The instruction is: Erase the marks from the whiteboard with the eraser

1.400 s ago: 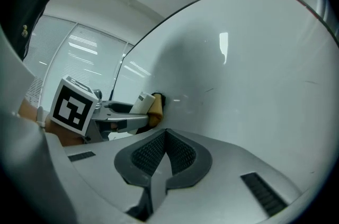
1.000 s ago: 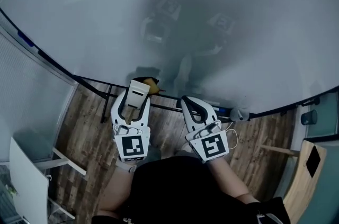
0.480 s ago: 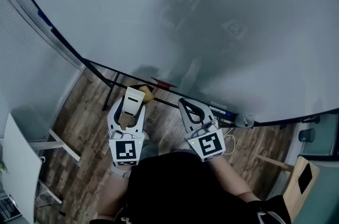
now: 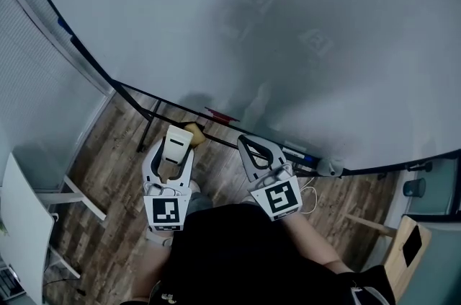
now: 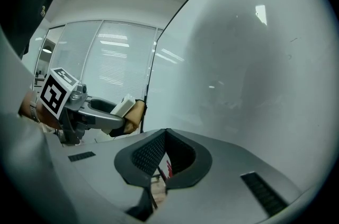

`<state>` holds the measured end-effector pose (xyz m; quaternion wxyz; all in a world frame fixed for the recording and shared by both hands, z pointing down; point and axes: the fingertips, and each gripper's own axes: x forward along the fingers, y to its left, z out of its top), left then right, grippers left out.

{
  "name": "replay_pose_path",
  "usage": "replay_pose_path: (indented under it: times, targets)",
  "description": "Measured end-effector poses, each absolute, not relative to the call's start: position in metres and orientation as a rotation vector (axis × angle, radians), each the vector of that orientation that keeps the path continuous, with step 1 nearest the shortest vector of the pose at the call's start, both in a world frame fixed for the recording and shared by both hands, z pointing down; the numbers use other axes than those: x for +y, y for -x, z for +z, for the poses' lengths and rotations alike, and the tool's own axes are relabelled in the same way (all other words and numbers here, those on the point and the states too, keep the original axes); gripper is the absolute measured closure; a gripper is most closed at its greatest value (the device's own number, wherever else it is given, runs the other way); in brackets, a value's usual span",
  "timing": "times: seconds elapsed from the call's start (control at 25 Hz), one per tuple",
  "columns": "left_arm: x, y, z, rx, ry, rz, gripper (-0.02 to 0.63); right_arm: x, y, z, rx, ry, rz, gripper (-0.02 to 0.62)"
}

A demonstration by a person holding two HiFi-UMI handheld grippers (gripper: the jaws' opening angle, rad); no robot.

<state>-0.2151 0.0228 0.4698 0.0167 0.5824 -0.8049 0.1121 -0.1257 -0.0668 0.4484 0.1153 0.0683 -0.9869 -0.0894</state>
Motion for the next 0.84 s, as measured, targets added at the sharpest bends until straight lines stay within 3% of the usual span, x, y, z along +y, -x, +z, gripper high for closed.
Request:
replay_pose_path:
  times: [0.84]
  targets:
    - [0.005, 0.22, 0.474, -2.443, -1.917, 0.399, 0.345, -0.089, 0.123, 0.449, -2.883, -0.285, -0.247, 0.569]
